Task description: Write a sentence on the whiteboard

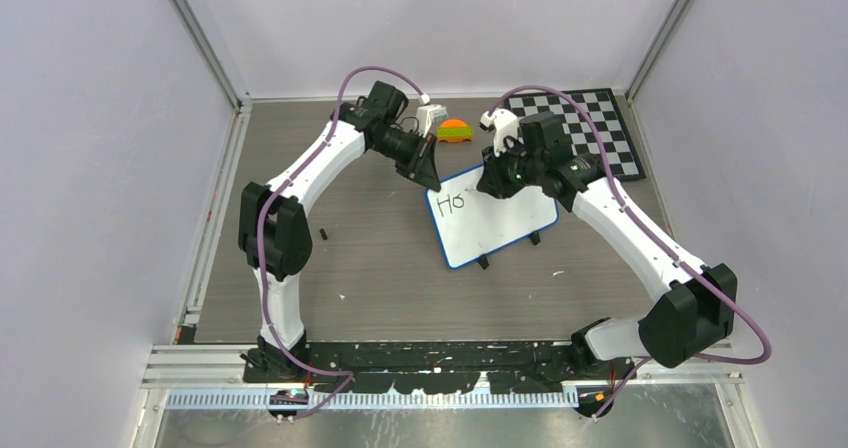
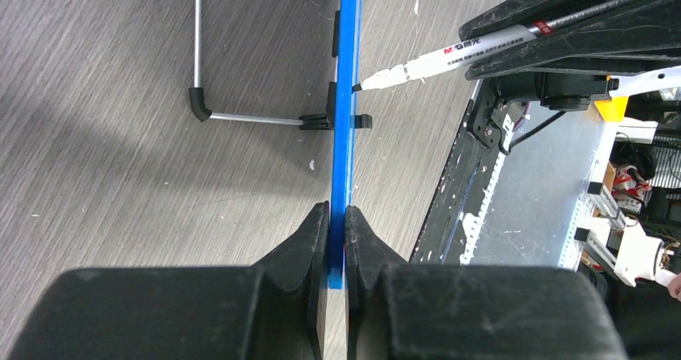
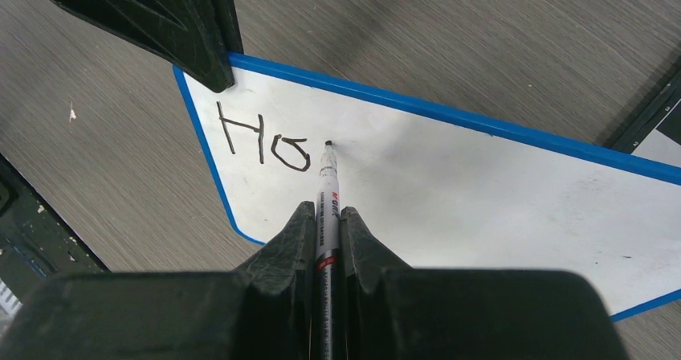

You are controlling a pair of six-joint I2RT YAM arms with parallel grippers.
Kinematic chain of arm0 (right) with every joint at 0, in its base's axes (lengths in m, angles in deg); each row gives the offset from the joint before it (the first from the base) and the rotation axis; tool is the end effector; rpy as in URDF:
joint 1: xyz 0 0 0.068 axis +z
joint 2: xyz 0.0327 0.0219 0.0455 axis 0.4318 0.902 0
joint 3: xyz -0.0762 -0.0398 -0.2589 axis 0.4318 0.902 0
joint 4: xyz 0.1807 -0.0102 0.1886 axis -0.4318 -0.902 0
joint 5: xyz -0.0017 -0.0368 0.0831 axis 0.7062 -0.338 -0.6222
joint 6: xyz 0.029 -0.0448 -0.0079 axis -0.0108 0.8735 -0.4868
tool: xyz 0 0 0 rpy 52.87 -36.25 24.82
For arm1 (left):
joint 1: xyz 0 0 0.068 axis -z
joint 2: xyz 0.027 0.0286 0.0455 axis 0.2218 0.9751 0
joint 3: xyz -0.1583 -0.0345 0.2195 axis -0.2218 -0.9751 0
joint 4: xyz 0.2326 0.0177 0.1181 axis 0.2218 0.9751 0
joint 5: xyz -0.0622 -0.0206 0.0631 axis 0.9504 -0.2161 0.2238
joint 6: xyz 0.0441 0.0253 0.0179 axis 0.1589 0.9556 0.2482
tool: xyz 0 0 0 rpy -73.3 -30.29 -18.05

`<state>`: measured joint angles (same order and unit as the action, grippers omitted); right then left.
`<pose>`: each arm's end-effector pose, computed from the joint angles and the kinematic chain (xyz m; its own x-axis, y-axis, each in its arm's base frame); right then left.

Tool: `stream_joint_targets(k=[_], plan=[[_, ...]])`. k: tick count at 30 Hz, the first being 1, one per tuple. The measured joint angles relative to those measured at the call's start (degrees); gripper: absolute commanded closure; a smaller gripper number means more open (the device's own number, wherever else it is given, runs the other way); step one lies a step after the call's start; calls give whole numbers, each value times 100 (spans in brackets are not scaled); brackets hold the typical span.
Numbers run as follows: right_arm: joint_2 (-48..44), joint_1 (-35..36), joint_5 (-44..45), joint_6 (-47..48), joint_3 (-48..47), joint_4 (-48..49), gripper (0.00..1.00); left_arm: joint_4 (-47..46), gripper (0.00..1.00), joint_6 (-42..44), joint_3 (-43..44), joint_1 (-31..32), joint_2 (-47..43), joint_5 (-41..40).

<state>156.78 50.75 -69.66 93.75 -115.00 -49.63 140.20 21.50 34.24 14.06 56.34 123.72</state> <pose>0.2655 0.1369 0.3317 -0.5155 -0.3470 -0.7835 -0.6749 0.7278 0.1218 0.3645 -0.2145 0.2988 -0.7272 0.4138 -0.5476 0.6854 0.3946 -0.6120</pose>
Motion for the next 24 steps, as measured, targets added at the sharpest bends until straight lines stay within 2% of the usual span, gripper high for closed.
stream_joint_targets(k=[16,24], plan=[[-129,0,-177,-9,651,9,100,-2,100,4,0,0,0,-44],[-129,0,-195,-24,568,-24,100,-2,100,2,0,0,0,-26]])
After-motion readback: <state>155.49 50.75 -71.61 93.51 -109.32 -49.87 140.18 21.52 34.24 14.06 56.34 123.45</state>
